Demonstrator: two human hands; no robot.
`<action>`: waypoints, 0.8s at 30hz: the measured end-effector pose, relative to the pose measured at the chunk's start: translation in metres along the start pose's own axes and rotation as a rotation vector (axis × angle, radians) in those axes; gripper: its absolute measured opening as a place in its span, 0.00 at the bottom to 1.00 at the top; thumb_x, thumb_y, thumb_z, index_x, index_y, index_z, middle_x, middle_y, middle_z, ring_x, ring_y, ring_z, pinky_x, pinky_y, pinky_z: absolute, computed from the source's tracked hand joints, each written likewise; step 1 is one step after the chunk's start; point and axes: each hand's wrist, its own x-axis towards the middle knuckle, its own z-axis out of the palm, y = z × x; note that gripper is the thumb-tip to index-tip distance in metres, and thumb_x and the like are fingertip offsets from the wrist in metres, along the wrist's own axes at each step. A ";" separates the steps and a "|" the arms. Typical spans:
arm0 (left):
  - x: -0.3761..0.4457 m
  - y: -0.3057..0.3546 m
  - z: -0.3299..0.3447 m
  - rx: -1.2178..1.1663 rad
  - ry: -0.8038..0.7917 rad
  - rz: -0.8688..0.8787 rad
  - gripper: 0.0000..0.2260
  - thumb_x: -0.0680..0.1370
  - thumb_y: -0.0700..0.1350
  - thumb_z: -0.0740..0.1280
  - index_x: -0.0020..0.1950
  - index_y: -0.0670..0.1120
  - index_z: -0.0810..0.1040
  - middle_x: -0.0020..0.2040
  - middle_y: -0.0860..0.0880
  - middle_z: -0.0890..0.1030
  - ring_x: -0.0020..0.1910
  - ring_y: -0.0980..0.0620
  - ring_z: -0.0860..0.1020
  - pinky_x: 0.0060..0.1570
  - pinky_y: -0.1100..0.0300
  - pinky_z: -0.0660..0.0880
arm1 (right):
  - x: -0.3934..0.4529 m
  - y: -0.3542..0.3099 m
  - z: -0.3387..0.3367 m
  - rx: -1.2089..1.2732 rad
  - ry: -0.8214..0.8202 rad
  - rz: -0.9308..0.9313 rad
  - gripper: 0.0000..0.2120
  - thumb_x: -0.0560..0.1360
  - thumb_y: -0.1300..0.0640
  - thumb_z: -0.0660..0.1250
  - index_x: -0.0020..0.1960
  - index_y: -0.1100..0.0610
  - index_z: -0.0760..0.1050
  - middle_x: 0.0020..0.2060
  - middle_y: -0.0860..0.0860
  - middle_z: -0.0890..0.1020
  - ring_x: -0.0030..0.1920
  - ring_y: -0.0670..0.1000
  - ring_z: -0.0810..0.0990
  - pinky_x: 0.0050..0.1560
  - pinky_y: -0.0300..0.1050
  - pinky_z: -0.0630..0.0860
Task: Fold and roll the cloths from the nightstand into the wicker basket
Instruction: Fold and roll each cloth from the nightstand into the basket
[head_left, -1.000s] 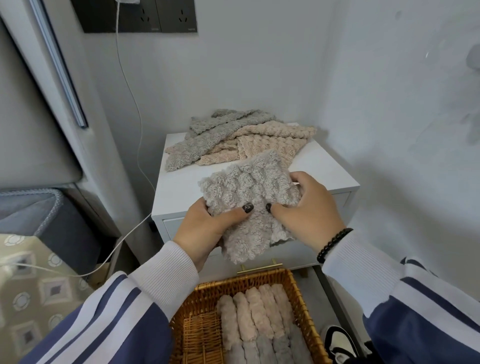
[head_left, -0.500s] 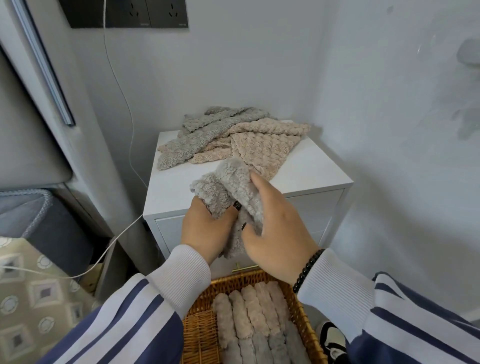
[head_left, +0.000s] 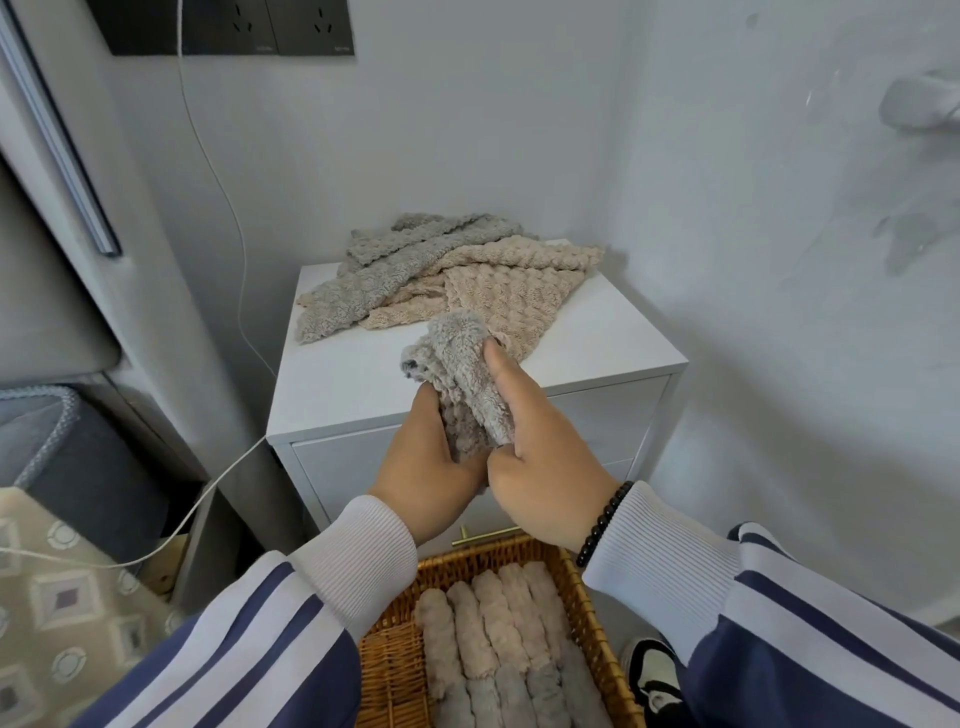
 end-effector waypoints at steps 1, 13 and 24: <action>-0.001 0.000 0.000 0.036 0.004 0.012 0.29 0.72 0.35 0.71 0.63 0.58 0.63 0.54 0.65 0.75 0.51 0.68 0.75 0.50 0.70 0.75 | 0.000 0.000 0.000 0.014 -0.015 0.002 0.41 0.74 0.73 0.54 0.78 0.48 0.41 0.77 0.40 0.44 0.75 0.38 0.43 0.75 0.37 0.45; -0.007 0.008 -0.017 -0.592 -0.038 -0.160 0.19 0.68 0.38 0.66 0.59 0.46 0.74 0.47 0.44 0.82 0.40 0.48 0.80 0.36 0.56 0.77 | 0.007 0.000 -0.003 -0.064 0.077 -0.094 0.31 0.78 0.67 0.58 0.74 0.41 0.59 0.77 0.43 0.51 0.75 0.42 0.45 0.70 0.38 0.44; -0.015 0.006 -0.030 -0.670 0.176 -0.285 0.11 0.82 0.43 0.58 0.57 0.41 0.78 0.51 0.43 0.85 0.50 0.48 0.84 0.49 0.56 0.81 | 0.017 0.004 0.016 0.276 0.055 0.132 0.40 0.63 0.42 0.74 0.71 0.46 0.64 0.63 0.42 0.73 0.60 0.45 0.76 0.63 0.50 0.74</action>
